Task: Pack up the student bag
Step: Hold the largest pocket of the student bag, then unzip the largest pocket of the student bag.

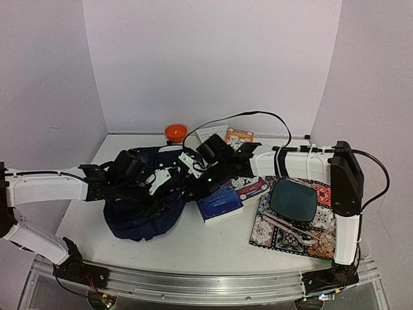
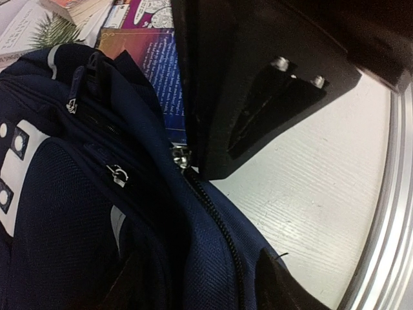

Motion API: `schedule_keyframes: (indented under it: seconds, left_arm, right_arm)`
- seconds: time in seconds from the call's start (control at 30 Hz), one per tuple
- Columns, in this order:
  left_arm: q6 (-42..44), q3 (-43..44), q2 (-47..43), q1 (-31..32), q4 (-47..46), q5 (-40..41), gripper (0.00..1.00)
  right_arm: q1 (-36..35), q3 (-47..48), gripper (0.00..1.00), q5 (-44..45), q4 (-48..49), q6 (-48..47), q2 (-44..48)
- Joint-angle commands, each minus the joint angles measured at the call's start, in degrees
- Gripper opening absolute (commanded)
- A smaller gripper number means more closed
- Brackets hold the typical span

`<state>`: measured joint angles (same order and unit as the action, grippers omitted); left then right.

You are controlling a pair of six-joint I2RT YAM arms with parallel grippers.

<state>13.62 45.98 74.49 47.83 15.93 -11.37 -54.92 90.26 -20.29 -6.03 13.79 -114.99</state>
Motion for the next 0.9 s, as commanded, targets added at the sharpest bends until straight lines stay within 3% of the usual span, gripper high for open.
schedule_keyframes:
  seconds: [0.0,0.07,0.13,0.17,0.47,0.87]
  left_arm:
    - [0.1,3.6,2.8,0.7,-2.8,-1.0,0.5]
    - [-0.1,3.3,2.5,0.7,-2.7,-1.1,0.2]
    - [-0.5,2.1,0.9,0.7,-2.5,-0.9,0.03]
    - [-0.6,1.4,-0.2,0.7,-2.4,-0.8,0.0]
    - [-2.4,-1.6,-10.7,0.7,5.4,0.9,0.0]
    - [-4.7,-0.2,-15.9,0.7,9.9,-3.2,0.0]
  right_arm:
    - [-0.2,3.9,0.0,-1.2,3.5,0.1,1.0]
    - [-0.1,3.6,0.0,0.6,3.1,-0.7,1.4]
    - [0.4,2.8,0.0,2.0,2.5,-1.6,1.9]
    - [1.0,2.1,0.0,2.4,2.4,-1.7,2.2]
    - [10.5,-2.7,0.0,5.7,1.7,-3.6,2.5]
    - [13.9,11.0,0.0,5.6,-0.1,-3.8,-8.2]
